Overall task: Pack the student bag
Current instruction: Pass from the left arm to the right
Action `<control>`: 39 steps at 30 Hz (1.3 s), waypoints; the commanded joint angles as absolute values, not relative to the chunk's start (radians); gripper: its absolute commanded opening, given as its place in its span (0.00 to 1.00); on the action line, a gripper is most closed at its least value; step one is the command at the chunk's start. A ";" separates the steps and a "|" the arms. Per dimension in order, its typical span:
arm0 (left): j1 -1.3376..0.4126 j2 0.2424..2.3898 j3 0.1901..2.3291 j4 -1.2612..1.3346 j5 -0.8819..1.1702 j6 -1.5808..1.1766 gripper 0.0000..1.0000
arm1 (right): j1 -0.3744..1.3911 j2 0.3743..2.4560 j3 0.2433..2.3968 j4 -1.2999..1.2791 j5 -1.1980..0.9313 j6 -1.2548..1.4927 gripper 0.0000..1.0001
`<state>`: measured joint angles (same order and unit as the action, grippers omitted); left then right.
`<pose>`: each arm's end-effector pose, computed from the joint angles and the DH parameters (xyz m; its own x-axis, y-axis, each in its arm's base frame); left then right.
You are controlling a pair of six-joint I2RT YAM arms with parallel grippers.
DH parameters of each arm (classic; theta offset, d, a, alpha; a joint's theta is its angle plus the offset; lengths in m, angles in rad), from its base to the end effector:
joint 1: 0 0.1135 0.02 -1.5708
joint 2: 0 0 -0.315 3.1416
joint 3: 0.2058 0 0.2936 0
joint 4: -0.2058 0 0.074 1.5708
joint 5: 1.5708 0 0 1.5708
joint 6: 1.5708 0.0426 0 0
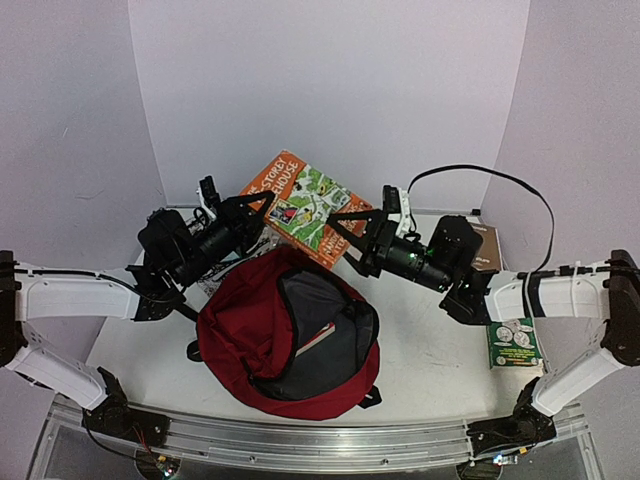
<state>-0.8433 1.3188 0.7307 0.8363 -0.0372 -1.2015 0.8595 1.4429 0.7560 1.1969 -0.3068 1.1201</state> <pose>0.2185 -0.2431 0.3377 -0.6147 -0.7111 -0.3414 0.4131 0.0785 -0.9073 0.2123 0.2660 0.3460 -0.6661 0.5416 -0.5129 -0.6764 -0.1488 0.7214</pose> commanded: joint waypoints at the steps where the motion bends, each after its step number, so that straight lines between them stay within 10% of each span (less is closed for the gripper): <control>1: -0.844 1.248 0.711 0.958 -0.003 -1.260 0.00 | 0.845 1.426 0.819 1.289 -0.285 1.077 0.88; 11: -0.844 1.216 0.659 0.962 0.048 -1.315 0.00 | 0.812 1.427 0.838 1.291 -0.288 1.062 0.69; 25: -0.844 1.221 0.636 0.965 0.049 -1.306 0.02 | 0.811 1.466 0.841 1.337 -0.342 1.090 0.12; 39: -0.843 1.219 0.523 0.854 0.079 -1.013 0.60 | 0.764 1.364 0.721 1.339 -0.307 1.097 0.00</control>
